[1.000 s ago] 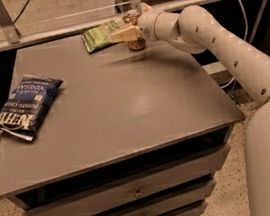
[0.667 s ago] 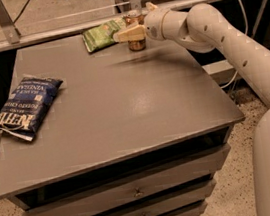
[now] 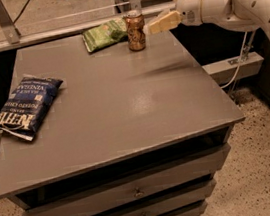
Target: Move orange can near green jalapeno chip bag
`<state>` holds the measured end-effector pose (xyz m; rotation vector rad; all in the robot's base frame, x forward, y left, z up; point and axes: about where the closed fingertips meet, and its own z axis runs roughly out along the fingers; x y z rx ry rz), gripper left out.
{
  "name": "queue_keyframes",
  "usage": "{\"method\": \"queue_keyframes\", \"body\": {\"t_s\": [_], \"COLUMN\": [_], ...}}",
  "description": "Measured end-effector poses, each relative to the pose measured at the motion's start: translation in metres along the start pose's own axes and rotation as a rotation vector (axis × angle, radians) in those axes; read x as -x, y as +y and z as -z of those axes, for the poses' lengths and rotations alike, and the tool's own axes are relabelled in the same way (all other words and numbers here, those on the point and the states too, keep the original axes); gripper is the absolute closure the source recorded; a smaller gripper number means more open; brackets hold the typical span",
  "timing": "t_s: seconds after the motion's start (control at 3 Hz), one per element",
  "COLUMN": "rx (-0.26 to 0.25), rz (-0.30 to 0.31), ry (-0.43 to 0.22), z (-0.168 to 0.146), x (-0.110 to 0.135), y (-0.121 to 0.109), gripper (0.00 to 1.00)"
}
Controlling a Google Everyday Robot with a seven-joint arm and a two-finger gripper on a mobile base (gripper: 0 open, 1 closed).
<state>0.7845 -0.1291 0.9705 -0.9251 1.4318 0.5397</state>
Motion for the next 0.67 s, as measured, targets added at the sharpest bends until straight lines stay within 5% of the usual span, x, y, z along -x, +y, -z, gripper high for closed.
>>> {"method": "queue_keyframes", "body": {"t_s": [0.33,0.67], "rx": [0.098,0.189], "rz": [0.063,0.07], "ry": [-0.005,0.007], "z": [0.052,0.058], "x": [0.014,0.01], "y": [0.018,0.041], "gripper": [0.0,0.0]}}
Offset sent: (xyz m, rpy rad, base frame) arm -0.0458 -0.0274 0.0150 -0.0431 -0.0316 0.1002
